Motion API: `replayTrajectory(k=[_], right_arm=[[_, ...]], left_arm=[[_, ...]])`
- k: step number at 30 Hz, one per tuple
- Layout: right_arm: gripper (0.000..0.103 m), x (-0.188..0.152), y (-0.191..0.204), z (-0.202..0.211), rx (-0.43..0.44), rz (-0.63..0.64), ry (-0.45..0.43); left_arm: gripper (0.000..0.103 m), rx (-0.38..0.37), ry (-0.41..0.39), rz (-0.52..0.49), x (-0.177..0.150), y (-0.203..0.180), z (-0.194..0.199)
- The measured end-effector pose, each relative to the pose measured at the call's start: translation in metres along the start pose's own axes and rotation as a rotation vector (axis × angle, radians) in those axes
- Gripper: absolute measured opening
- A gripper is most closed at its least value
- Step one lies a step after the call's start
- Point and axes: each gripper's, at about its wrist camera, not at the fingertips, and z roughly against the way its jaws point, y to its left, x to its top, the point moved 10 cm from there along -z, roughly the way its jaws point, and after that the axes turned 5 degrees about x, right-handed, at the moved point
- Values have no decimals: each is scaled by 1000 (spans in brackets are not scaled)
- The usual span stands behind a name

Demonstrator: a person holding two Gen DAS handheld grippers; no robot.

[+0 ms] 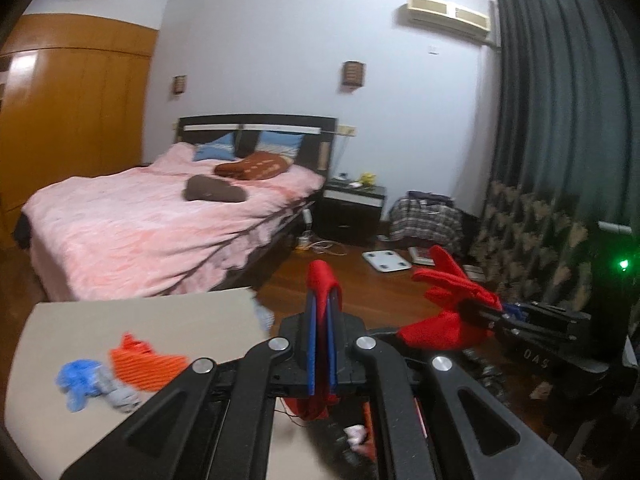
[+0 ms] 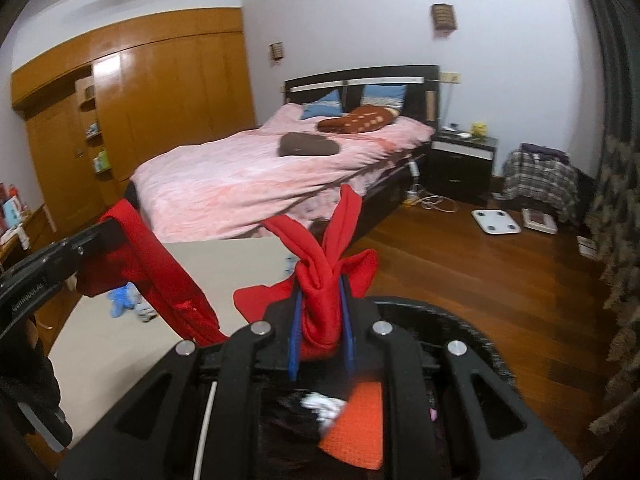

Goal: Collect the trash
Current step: 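Carry the red gloves over the bin and open both grippers, then move both grippers back to the table toward the orange mesh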

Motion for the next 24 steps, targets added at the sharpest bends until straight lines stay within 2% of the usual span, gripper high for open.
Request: replayTrajectory(k=[5, 10, 19, 21, 22, 24], right_arm=[[16, -3, -42, 13, -75, -22, -11], [16, -18, -70, 13, -117, -51, 4], [16, -63, -95, -10, -155, -98, 85], [19, -73, -96, -15, -162, -108, 107], [21, -75, -97, -17, -164, -111, 113], [28, -83, -99, -21, -174, -113, 133]], left_arm=[[5, -77, -6, -21, 6, -43, -19], [5, -133, 34, -24, -5, -71, -43], [5, -151, 157, -39, -50, -86, -78], [5, -149, 178, -39, -57, -84, -83], [7, -158, 200, -36, -64, -85, -86], [26, -168, 225, -36, -71, -85, -89]])
